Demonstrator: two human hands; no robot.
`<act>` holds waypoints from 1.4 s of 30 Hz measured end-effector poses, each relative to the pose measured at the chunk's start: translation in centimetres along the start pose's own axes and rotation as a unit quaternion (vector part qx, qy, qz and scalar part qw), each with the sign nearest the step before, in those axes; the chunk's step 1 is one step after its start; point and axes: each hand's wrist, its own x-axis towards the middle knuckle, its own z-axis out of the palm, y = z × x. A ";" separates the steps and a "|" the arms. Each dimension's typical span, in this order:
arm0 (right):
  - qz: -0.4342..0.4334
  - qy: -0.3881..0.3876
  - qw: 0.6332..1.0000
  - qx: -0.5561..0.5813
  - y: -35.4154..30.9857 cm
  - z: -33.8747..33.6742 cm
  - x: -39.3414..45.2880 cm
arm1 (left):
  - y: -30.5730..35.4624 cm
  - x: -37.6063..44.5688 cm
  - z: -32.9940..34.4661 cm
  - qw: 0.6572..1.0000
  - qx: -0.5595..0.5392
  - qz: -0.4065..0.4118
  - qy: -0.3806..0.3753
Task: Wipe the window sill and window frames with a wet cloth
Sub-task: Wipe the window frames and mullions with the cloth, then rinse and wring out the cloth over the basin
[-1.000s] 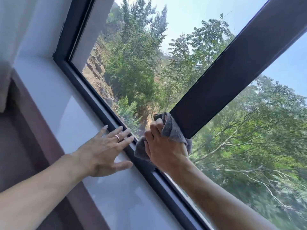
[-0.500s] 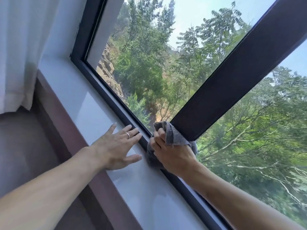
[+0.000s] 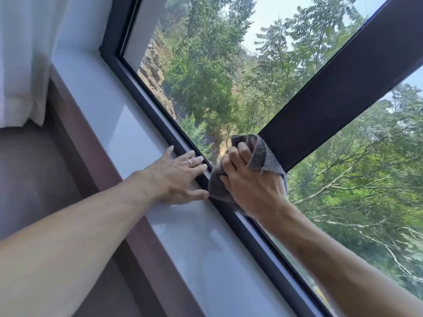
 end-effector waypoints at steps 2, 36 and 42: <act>0.038 -0.017 0.996 0.083 -0.7 0.7 -0.4 | -0.2 0.2 0.3 1.000 -0.001 0.000 0.003; 0.361 -0.104 0.567 0.733 0.3 -13.2 -8.9 | 12.7 -13.2 -7.0 0.926 -0.351 -0.141 0.003; 0.555 -0.194 0.455 0.669 4.2 -20.2 -17.5 | 21.9 -15.8 -11.8 0.892 -0.418 -0.149 -0.085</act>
